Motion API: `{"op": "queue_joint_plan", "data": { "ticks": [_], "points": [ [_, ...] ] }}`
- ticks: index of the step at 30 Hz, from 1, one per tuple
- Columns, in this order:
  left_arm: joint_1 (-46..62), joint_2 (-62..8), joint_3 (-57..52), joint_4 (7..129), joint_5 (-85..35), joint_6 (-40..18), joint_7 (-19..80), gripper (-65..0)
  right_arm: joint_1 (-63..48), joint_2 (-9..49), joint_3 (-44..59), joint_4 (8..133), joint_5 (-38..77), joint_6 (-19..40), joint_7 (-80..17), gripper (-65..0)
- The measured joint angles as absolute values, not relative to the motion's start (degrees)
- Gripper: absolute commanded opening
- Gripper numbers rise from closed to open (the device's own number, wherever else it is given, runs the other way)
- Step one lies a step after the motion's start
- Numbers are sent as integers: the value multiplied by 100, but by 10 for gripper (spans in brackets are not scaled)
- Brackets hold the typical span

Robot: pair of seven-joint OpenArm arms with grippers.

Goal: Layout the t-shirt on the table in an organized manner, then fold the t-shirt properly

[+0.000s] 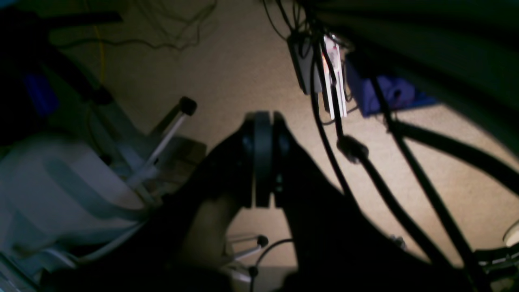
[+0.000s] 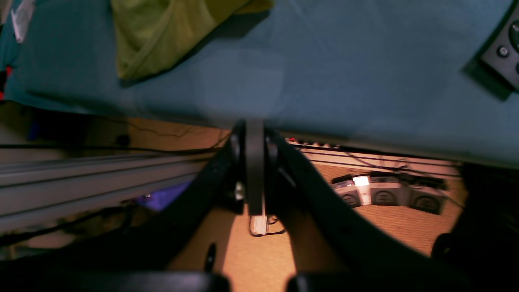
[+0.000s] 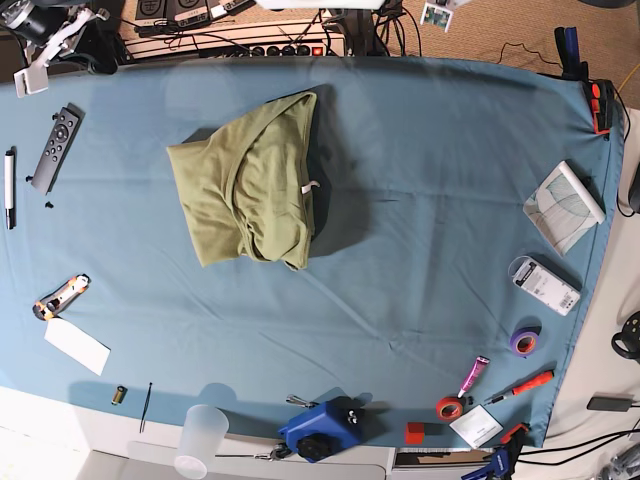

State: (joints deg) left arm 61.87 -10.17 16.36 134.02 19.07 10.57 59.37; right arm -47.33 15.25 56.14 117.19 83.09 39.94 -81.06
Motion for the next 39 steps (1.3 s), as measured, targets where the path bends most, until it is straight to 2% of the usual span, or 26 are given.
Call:
{"op": "queue_joint_plan", "data": {
  "ticks": [4,12,22,27,32,39],
  "points": [
    [6287,-1020,1625,13402,1905,1059,5935,-650,-4849,1525,5614,11736,8132,3992,-8097,-650],
    [6298,-1041,1625,13404,1903,1057,5878,-650,-4956,1527,5596,11734,6816,3992,-8093,-650],
    [6296,-1347,1610,12560,1586,1074,5791,-650,-5492,1540,4563,11666,5872,3994,-8047,-650],
    [6263,-1350,1610,12134,1538,1076,5533,-650,-5443,1575,3931,10818,4801,4001,-8007,-650],
    [6093,-1339,1610,11539,1219,1072,5404,-650,-5371,2110,3039,9574,4080,4001,-7964,-650],
    [5638,-1337,1610,10431,1133,1055,5127,-650,-4458,2189,2383,8173,3621,3997,-7830,-650]
  ]
}}
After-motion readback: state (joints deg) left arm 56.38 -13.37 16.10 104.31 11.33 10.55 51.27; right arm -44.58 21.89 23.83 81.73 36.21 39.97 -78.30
